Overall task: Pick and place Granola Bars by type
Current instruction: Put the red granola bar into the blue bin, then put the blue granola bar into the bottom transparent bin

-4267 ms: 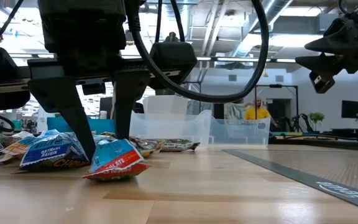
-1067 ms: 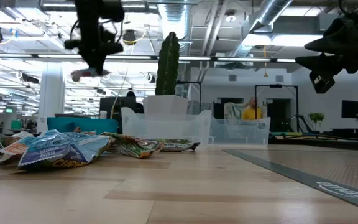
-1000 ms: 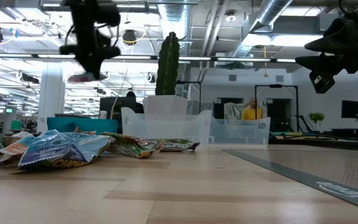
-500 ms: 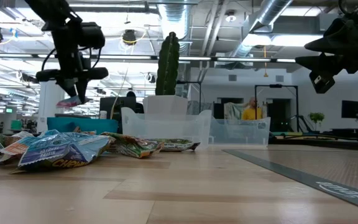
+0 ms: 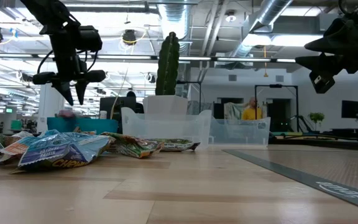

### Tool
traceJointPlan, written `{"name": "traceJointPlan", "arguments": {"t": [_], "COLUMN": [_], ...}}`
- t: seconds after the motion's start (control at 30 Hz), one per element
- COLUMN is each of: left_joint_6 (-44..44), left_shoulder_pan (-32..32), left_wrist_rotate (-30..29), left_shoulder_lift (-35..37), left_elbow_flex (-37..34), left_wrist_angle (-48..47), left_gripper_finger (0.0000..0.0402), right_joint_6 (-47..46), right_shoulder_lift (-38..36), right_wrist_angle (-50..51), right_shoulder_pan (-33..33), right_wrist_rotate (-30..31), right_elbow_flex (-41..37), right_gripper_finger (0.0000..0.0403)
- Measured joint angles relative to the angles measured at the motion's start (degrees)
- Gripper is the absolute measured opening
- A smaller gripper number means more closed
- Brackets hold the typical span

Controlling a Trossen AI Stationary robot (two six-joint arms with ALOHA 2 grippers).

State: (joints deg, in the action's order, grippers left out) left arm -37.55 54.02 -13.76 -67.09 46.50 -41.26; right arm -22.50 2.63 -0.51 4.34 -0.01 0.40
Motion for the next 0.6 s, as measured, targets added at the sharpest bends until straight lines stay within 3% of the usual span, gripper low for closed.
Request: {"name": "traceJointPlan", "arguments": {"t": [0.27, 0.6], "left_joint_6": [-1.7, 2.0], "left_shoulder_pan": [0.0, -4.1], "left_wrist_rotate": [0.0, 3.0], "left_shoulder_lift": [0.0, 0.0], "left_elbow_flex": [0.0, 2.2], "left_wrist_angle": [1.2, 1.4], "left_gripper_finger": [0.0167, 0.0172], "right_joint_6": [0.0, 0.0], "right_shoulder_lift": [0.0, 0.0], "right_wrist_angle": [0.0, 0.0], "right_shoulder_pan": [0.0, 0.0], "right_wrist_rotate": [0.0, 0.0], "right_elbow_flex": [0.0, 0.0], "right_gripper_finger": [0.0143, 0.0144]}}
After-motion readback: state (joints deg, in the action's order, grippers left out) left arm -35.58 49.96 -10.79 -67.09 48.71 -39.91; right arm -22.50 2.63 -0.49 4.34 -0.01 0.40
